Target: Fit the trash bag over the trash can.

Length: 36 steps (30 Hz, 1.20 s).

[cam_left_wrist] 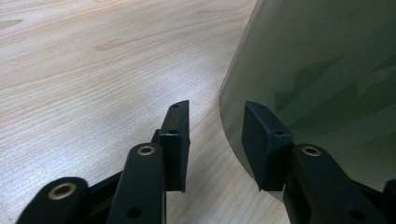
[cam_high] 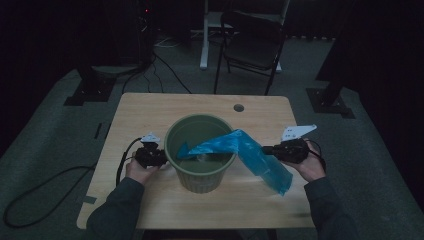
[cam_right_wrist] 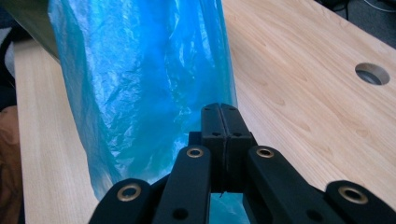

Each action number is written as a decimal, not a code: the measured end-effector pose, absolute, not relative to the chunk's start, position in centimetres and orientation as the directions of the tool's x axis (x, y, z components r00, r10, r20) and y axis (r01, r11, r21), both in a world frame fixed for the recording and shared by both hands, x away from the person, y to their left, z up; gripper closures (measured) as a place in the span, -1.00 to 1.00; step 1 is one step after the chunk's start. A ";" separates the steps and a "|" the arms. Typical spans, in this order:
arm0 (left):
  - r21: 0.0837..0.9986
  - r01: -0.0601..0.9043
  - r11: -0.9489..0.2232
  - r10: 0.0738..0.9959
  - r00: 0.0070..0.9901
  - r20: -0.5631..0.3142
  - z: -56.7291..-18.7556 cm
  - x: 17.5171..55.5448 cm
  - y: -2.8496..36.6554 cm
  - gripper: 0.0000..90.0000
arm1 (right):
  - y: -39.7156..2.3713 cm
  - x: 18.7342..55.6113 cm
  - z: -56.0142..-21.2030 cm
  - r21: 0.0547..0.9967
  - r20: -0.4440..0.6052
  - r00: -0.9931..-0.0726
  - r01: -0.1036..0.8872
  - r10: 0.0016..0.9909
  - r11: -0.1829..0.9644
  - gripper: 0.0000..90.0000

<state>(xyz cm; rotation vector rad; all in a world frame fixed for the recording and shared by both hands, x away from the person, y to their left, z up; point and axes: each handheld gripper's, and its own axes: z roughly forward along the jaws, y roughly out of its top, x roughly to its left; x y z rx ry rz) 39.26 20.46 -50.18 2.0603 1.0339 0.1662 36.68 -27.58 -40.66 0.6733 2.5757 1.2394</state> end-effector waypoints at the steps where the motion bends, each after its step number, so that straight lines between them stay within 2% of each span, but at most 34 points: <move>1: 0.713 0.611 -0.344 0.722 0.657 -0.215 -50.1 39.2 20.4 0.36 | -27.6 36.7 -40.5 0.782 0.014 -0.877 0.309 0.480 0.542 1.00; 17: 0.785 0.517 -0.340 0.719 0.681 -0.137 -47.1 37.7 21.9 0.32 | -25.9 37.1 -36.7 0.819 -0.022 -0.898 0.236 0.440 0.523 1.00; 28: 0.836 0.469 -0.286 0.726 0.675 -0.130 -44.4 36.5 24.0 0.32 | -23.8 37.7 -34.5 0.832 -0.057 -0.910 0.184 0.410 0.523 1.00; 36: 0.843 0.447 -0.300 0.710 0.695 -0.116 -43.0 35.9 24.6 0.29 | -21.3 38.1 -33.4 0.830 -0.081 -0.927 0.141 0.367 0.539 1.00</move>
